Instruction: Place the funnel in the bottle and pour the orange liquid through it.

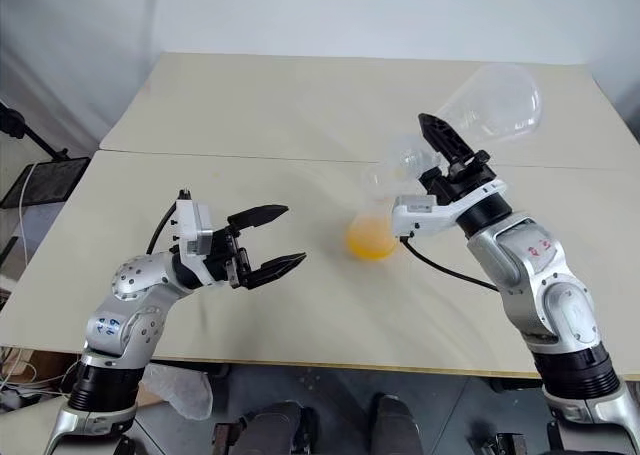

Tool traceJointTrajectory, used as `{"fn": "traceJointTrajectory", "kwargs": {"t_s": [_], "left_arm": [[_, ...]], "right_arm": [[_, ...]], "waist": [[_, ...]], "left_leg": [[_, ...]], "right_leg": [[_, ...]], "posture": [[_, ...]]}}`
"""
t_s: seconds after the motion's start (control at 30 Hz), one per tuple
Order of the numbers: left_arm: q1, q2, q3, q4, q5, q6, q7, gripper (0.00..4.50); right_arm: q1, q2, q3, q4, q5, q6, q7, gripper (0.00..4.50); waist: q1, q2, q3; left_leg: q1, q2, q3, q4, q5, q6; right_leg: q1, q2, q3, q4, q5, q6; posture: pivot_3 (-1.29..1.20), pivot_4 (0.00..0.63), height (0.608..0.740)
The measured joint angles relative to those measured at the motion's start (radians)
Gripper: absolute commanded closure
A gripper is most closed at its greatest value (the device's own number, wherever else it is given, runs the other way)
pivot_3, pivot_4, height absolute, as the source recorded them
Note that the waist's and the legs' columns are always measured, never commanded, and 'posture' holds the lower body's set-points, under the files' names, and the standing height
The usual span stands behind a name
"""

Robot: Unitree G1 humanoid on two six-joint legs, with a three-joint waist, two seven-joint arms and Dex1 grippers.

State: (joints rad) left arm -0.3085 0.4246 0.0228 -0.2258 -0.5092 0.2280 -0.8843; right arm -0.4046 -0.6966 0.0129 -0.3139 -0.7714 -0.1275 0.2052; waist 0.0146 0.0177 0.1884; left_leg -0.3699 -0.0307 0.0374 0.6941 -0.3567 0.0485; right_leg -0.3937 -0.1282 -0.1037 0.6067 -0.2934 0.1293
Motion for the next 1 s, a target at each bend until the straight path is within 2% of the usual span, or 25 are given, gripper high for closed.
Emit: {"fn": "traceJointTrajectory", "kwargs": {"t_s": [0.1,0.23,0.47,0.7,1.0], "left_arm": [[0.0,0.006,0.0,0.0,0.0,0.0,-0.013,0.0],[0.0,0.029,0.001,0.002,-0.003,0.0,-0.044,0.0],[-0.005,0.038,0.012,0.012,-0.003,0.0,-0.067,0.0],[-0.007,0.028,0.008,0.011,-0.003,0.0,-0.069,0.0],[-0.008,0.028,0.007,0.01,-0.003,0.0,-0.069,0.0]], "right_arm": [[0.014,0.065,-0.063,-0.046,0.115,0.082,0.049,1.88],[0.015,0.198,-0.222,-0.146,0.392,0.317,0.147,1.88],[0.023,0.257,-0.497,-0.131,0.724,0.584,0.18,1.88],[0.026,0.282,-0.616,0.077,0.895,0.554,0.137,1.88],[0.071,0.28,-0.634,0.238,0.975,0.476,0.091,1.88]], "waist": [[0.0,0.0,0.0],[0.004,0.0,0.0],[0.007,0.0,0.0],[-0.002,0.0,0.0],[-0.001,0.0,0.0]], "left_leg": [[0.0,0.0,0.0,0.0,0.0,0.0],[0.0,0.0,-0.001,0.001,0.0,0.0],[0.0,-0.001,-0.001,0.001,0.0,0.0],[0.001,0.0,0.0,0.001,0.0,0.0],[0.001,-0.001,0.0,0.001,0.0,0.0]], "right_leg": [[0.0,0.0,0.0,0.0,0.0,0.0],[0.001,0.0,-0.001,0.001,0.0,0.0],[0.001,-0.001,0.0,0.003,0.0,0.0],[0.0,0.0,0.001,0.005,0.0,0.0],[0.0,-0.001,0.001,0.004,0.0,0.0]], "posture": [[0.0,0.15,0.74],[0.0,0.15,0.74],[0.0,0.15,0.74],[0.0,0.15,0.74],[0.0,0.15,0.74]]}}
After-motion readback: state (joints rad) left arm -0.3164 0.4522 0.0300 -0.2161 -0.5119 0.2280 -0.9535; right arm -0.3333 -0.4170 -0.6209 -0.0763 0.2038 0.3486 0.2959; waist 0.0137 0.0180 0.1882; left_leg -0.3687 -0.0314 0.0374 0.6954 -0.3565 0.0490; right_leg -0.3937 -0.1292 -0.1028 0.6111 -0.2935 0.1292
